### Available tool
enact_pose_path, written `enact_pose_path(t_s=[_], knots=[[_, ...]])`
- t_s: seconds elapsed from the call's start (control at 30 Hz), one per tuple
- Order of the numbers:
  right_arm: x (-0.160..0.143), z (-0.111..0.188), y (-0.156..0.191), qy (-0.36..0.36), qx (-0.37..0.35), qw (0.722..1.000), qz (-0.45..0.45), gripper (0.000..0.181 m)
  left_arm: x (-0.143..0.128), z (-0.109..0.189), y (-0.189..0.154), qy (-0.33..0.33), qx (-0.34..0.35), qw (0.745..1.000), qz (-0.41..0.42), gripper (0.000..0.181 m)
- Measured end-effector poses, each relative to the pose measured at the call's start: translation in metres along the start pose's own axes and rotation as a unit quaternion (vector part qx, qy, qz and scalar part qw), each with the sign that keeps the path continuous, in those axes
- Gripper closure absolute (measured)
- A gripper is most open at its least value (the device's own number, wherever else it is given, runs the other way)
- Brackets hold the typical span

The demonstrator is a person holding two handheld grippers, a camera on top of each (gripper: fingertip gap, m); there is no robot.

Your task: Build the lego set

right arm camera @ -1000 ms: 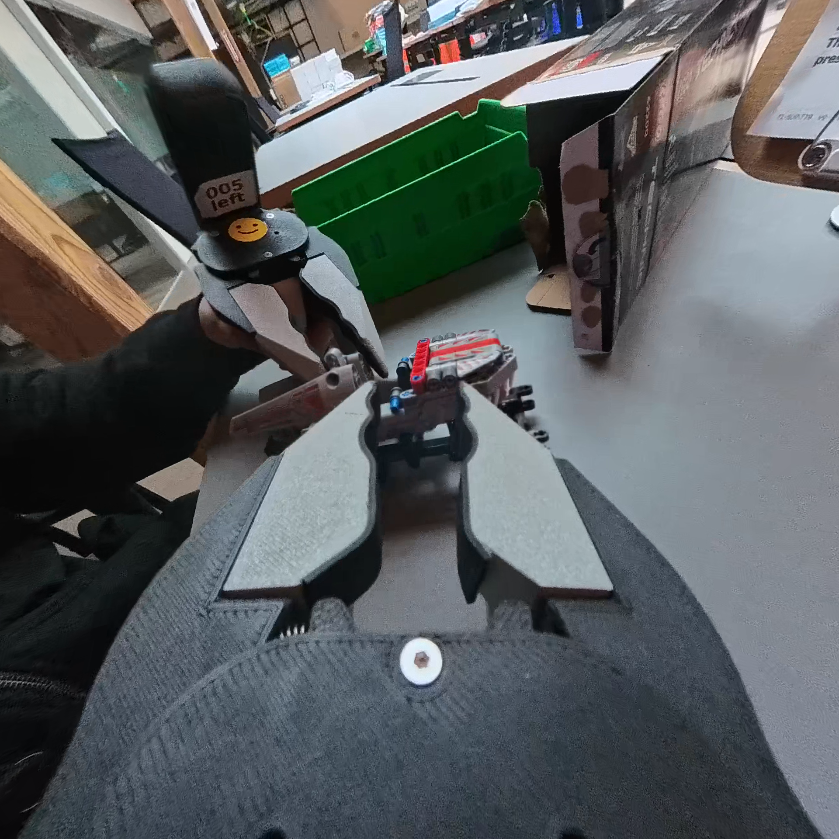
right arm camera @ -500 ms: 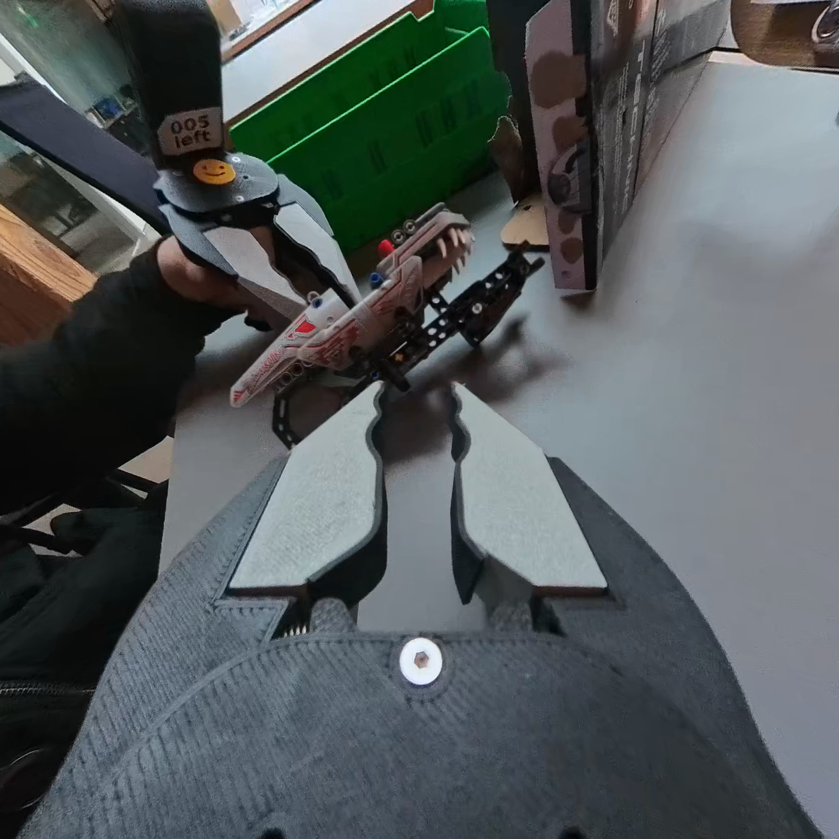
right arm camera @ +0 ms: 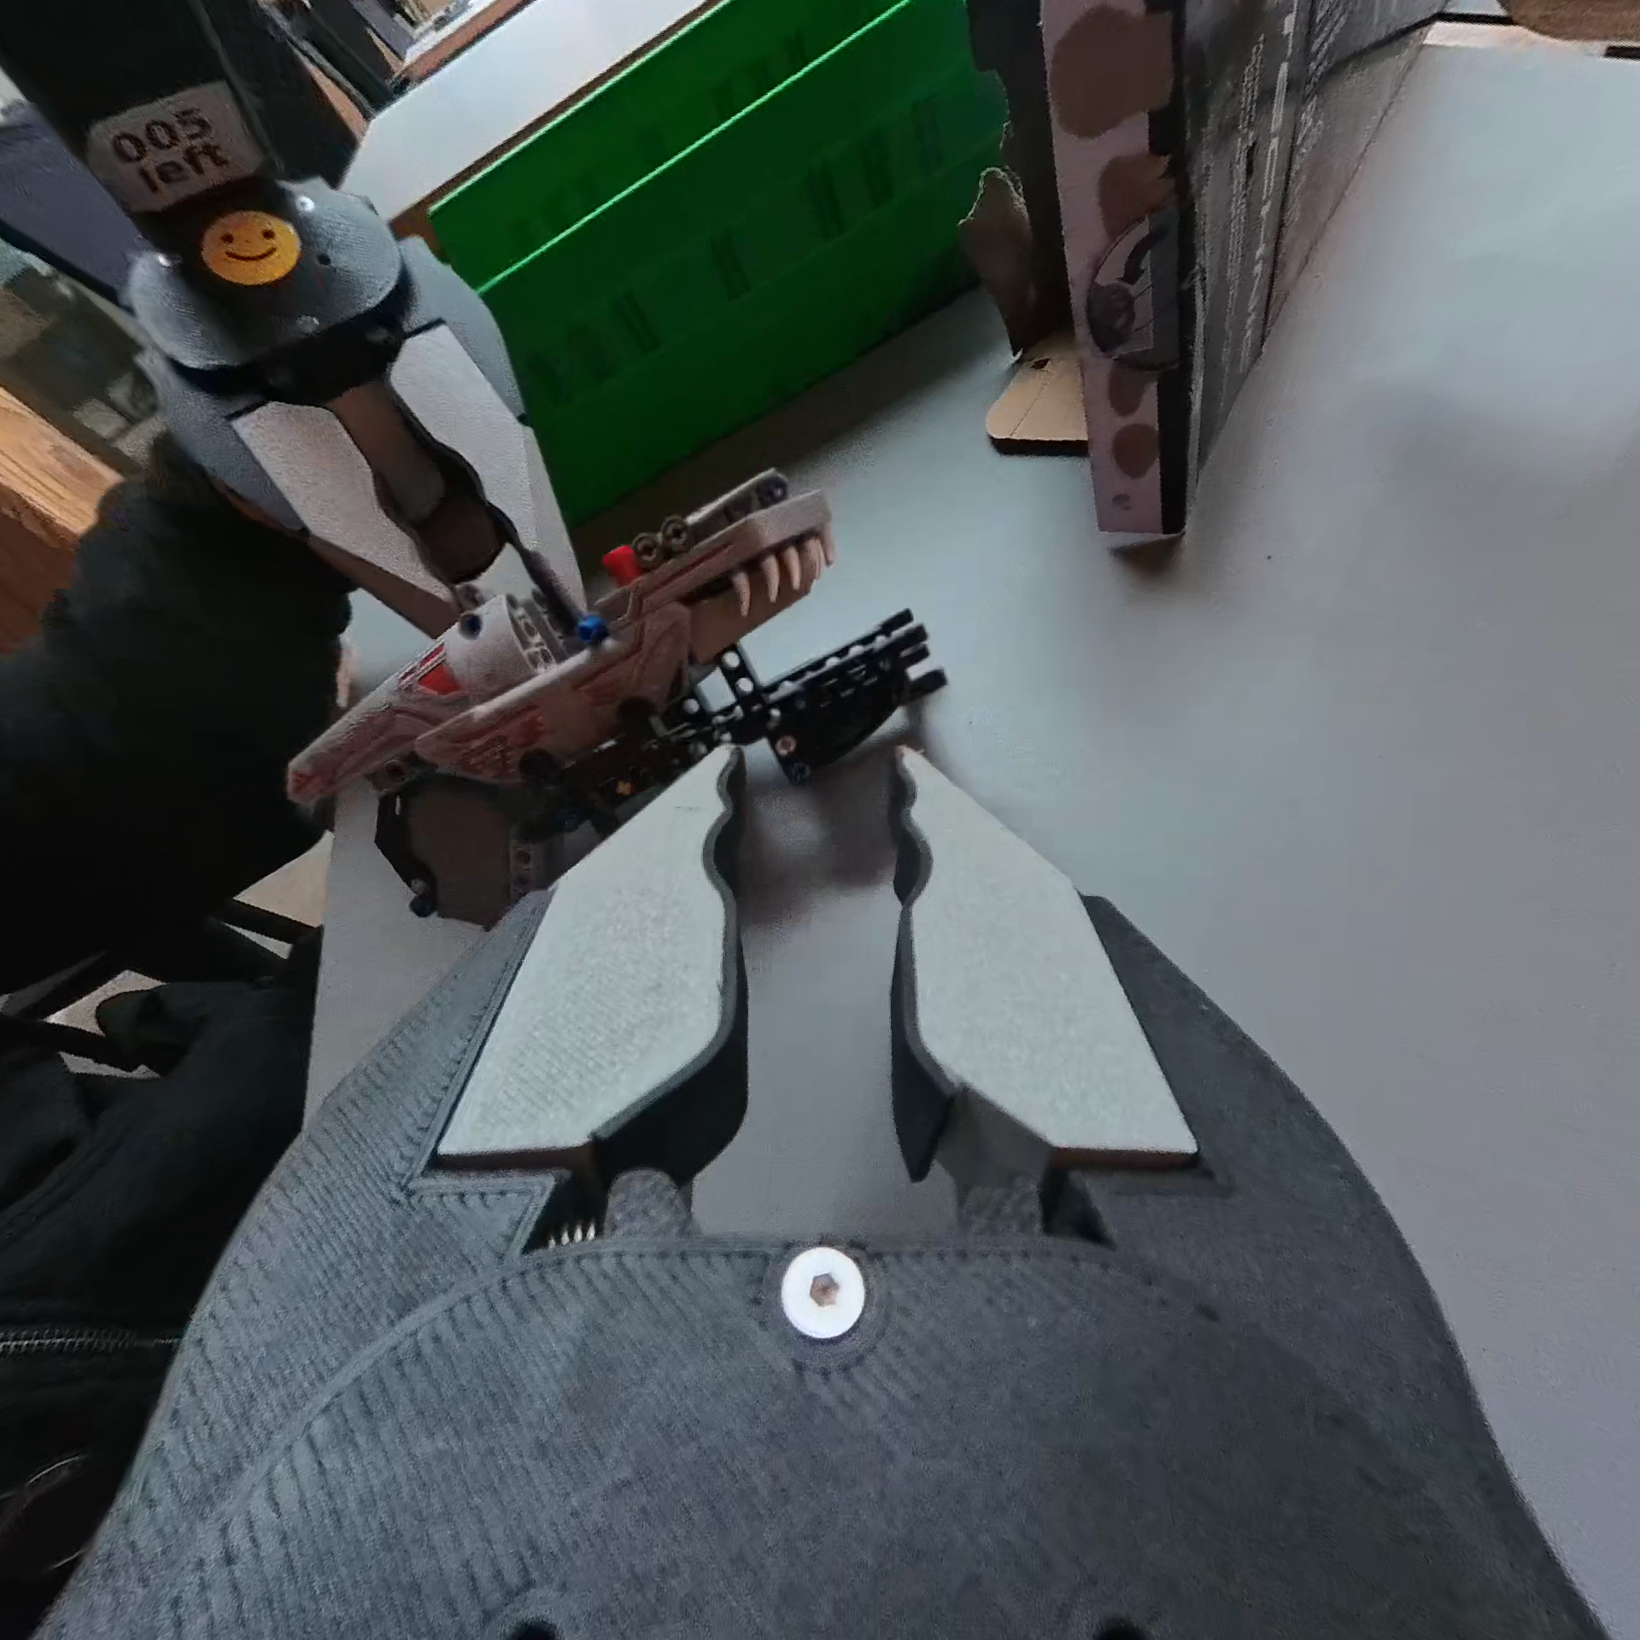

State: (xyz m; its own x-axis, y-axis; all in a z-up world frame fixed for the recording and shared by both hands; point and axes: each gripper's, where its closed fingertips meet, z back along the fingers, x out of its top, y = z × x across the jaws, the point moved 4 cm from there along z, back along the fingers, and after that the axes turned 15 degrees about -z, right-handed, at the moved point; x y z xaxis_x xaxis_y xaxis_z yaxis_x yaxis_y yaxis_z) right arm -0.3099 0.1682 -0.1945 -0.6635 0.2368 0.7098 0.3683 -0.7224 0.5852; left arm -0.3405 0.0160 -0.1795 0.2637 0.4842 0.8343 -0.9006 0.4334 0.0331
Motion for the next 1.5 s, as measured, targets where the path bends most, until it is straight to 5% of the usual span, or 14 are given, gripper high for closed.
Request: enact_pose_path(t_s=[0.27, 0.47, 0.6, 0.67, 0.83, 0.93, 1.13, 1.27, 1.5], knots=[[-0.006, -0.006, 0.001, 0.022, 0.001, 1.0, 0.005, 0.151, 0.017, -0.004, -0.012, 0.035, 0.035, 0.995, -0.083, 0.162], [-0.008, -0.007, 0.0, 0.03, 0.0, 1.0, 0.005, 0.15, 0.029, 0.008, -0.003, 0.007, 0.035, 0.995, 0.098, 0.159], [-0.008, -0.007, 0.003, 0.029, 0.003, 1.0, 0.008, 0.151, 0.05, 0.028, 0.002, -0.041, 0.101, 0.988, 0.111, 0.124], [-0.009, -0.008, 0.003, 0.031, 0.003, 0.999, 0.011, 0.15, 0.047, 0.025, 0.001, -0.01, 0.115, 0.987, 0.112, 0.105], [-0.008, -0.009, 0.006, 0.026, 0.007, 0.999, 0.019, 0.15, 0.031, -0.006, -0.009, 0.053, 0.076, 0.989, 0.119, 0.091], [-0.004, -0.007, 0.01, 0.008, 0.013, 0.999, 0.03, 0.147, 0.015, -0.017, -0.01, 0.118, 0.082, 0.984, 0.103, 0.099], [0.0, -0.006, 0.021, -0.006, 0.044, 0.998, 0.042, 0.141, 0.018, -0.021, -0.021, 0.112, 0.035, 0.991, 0.06, 0.106], [-0.002, -0.006, 0.028, 0.001, 0.056, 0.996, 0.067, 0.142, 0.02, -0.008, -0.021, 0.107, 0.036, 0.993, 0.026, 0.134], [-0.007, -0.007, 0.032, 0.015, 0.061, 0.994, 0.09, 0.158, 0.017, 0.005, -0.004, 0.119, 0.101, 0.986, 0.054, 0.124]])
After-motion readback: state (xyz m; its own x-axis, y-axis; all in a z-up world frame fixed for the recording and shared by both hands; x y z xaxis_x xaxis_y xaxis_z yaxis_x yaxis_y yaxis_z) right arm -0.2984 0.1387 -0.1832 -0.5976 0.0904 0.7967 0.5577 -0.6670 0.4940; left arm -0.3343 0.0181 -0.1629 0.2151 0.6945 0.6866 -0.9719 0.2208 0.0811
